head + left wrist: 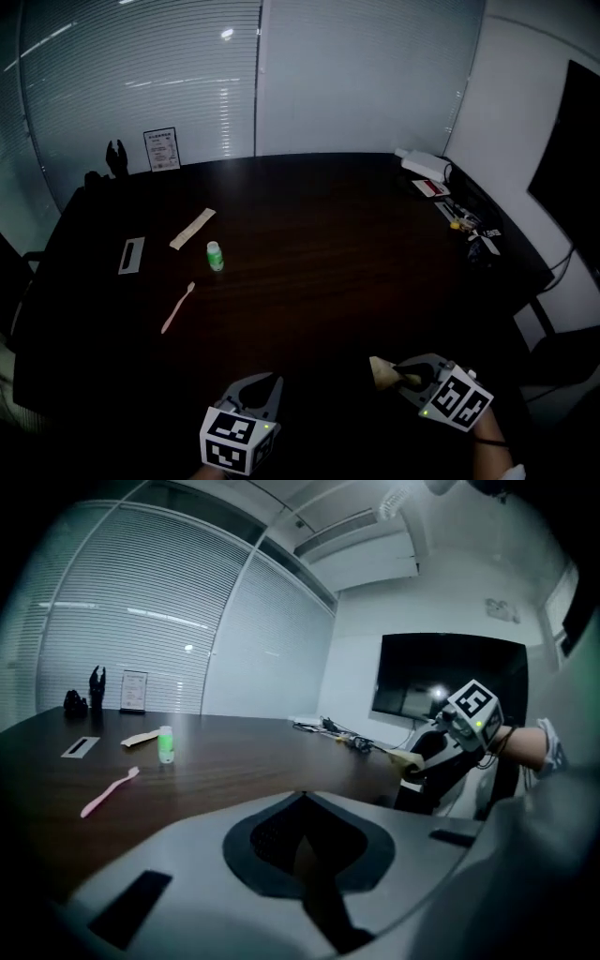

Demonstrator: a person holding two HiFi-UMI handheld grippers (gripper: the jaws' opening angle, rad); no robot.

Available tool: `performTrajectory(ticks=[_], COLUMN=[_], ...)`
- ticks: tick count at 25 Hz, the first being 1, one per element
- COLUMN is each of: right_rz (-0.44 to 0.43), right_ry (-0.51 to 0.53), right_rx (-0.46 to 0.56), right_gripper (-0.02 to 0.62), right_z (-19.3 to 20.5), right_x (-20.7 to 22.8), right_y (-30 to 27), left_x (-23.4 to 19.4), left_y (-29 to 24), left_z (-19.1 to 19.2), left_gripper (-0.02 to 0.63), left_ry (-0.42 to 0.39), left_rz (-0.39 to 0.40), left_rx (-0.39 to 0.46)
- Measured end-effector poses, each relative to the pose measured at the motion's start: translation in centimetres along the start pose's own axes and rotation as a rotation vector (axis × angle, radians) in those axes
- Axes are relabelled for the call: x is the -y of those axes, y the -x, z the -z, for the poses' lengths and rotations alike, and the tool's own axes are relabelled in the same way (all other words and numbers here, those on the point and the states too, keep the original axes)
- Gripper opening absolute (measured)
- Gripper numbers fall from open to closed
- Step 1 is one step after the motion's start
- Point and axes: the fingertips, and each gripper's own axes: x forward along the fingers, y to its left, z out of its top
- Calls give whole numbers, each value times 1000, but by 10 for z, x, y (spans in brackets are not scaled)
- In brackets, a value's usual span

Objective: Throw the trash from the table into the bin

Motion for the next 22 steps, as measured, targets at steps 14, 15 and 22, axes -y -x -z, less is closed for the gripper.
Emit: performTrajectory(ticks=[14, 15, 22], right_rz=[16, 24, 15], right_ry=[-386, -403, -720], right_rx=[-92, -109, -139], right_gripper=[81, 81, 81], right_z=[256, 271, 353], right_x=[-106, -110, -135], right_y=[-24, -42, -164], left_x=[199, 196, 167], left_y=[-65, -69, -113], left_z=[141, 155, 241], left_gripper=[-2, -2, -2], left_ry=[-80, -88, -80], left_rz=[242, 235, 201], left_rx=[-210, -223, -283])
